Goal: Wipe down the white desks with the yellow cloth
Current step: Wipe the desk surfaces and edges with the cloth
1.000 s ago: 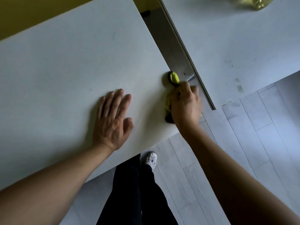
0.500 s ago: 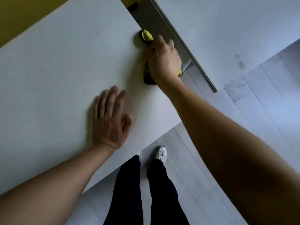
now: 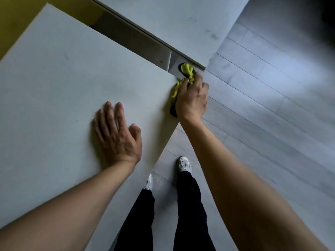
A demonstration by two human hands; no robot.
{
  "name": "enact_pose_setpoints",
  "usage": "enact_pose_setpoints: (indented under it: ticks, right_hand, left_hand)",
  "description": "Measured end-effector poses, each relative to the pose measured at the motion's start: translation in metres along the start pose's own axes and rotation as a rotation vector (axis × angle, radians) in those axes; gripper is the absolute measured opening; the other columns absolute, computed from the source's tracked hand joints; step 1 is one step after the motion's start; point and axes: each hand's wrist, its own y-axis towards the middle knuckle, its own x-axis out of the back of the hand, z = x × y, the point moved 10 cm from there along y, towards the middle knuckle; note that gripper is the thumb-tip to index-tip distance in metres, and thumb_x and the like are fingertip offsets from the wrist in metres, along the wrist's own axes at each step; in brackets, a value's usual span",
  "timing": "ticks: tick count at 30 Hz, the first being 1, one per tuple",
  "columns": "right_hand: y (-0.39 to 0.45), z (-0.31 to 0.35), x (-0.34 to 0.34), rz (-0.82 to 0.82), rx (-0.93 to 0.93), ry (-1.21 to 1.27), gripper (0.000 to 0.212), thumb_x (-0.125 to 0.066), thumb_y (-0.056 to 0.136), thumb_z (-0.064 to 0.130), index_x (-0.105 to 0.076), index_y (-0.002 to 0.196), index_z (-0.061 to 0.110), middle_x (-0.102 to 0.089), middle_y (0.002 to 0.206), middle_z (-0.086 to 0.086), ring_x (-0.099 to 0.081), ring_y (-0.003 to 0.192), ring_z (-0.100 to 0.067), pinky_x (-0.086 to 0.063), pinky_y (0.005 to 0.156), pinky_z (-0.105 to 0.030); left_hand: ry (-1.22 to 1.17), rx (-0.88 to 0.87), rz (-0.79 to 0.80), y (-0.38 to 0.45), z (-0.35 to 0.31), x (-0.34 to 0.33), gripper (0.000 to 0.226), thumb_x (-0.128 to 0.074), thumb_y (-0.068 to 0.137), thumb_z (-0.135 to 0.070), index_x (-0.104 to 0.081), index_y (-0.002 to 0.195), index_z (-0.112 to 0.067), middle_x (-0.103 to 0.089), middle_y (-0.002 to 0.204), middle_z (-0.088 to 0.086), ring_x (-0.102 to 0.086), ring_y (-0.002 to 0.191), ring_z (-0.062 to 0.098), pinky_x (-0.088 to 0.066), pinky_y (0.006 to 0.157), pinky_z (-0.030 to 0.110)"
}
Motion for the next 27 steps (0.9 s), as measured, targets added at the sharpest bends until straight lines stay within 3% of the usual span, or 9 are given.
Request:
enact_pose_setpoints:
  ticks: [5,8,12,16,19,23,27]
  right_hand:
    - [-0.040,-0.022,-0.005,-0.068,-0.199,0.046,0.055,-0.037,0.104,0.042,-0.028,0.152,0.015,-0.050,0.133,-0.015,-0.055,0.117,-0.036,-0.045,0.094,-0.044]
    - [-0.104,-0.033,-0.014,-0.073,-0.210,0.031,0.051,-0.038,0.104,0.039,-0.034,0.148,0.014,-0.052,0.131,-0.015,-0.056,0.114,-0.037,-0.045,0.090,-0.044]
    - [-0.163,-0.038,-0.020,-0.051,-0.187,-0.022,0.056,-0.037,0.104,0.040,-0.027,0.154,0.016,-0.049,0.135,-0.014,-0.056,0.114,-0.035,-0.046,0.091,-0.044]
    - [-0.140,-0.036,-0.021,-0.049,-0.224,-0.035,0.049,-0.038,0.104,0.040,-0.034,0.145,0.015,-0.051,0.128,-0.015,-0.057,0.112,-0.037,-0.046,0.088,-0.045]
    - [-0.099,-0.031,-0.015,-0.097,-0.269,0.000,0.043,-0.040,0.103,0.038,-0.037,0.139,0.013,-0.052,0.126,-0.015,-0.058,0.112,-0.038,-0.047,0.087,-0.047]
    - [-0.038,-0.018,-0.001,-0.128,-0.257,-0.041,0.037,-0.037,0.104,0.033,-0.036,0.137,0.014,-0.052,0.125,-0.014,-0.058,0.110,-0.036,-0.046,0.087,-0.046]
    - [-0.044,-0.016,-0.003,-0.154,-0.201,-0.091,0.038,-0.034,0.105,0.029,-0.039,0.140,0.015,-0.053,0.124,-0.014,-0.058,0.109,-0.035,-0.047,0.087,-0.045]
  left_hand:
    - [-0.026,-0.014,0.002,-0.001,0.000,-0.001,0.070,-0.051,0.093,-0.032,-0.037,0.158,-0.010,-0.030,0.167,0.018,-0.027,0.154,0.040,-0.015,0.127,0.055]
    - [-0.011,-0.023,0.003,-0.002,-0.002,0.000,0.068,-0.048,0.094,-0.033,-0.039,0.158,-0.010,-0.031,0.166,0.018,-0.028,0.154,0.040,-0.015,0.127,0.054]
    - [-0.048,-0.042,0.096,-0.002,0.000,-0.001,0.069,-0.043,0.097,-0.033,-0.032,0.161,-0.011,-0.023,0.169,0.017,-0.020,0.156,0.039,-0.008,0.128,0.052]
    - [-0.130,-0.298,0.210,-0.024,0.008,0.009,0.067,-0.038,0.096,-0.033,-0.037,0.159,-0.008,-0.026,0.167,0.020,-0.024,0.154,0.042,-0.017,0.128,0.052]
    - [-0.046,-0.458,0.247,-0.069,0.051,0.023,0.064,-0.034,0.099,-0.038,-0.042,0.157,-0.012,-0.031,0.166,0.018,-0.032,0.151,0.042,-0.026,0.123,0.054]
    - [0.047,-0.450,0.222,-0.098,0.122,0.041,0.066,-0.034,0.099,-0.041,-0.039,0.158,-0.013,-0.027,0.168,0.016,-0.030,0.152,0.041,-0.023,0.123,0.060]
    - [0.013,-0.426,0.215,-0.101,0.134,0.040,0.068,-0.035,0.098,-0.041,-0.037,0.159,-0.011,-0.024,0.169,0.016,-0.025,0.155,0.041,-0.020,0.125,0.060]
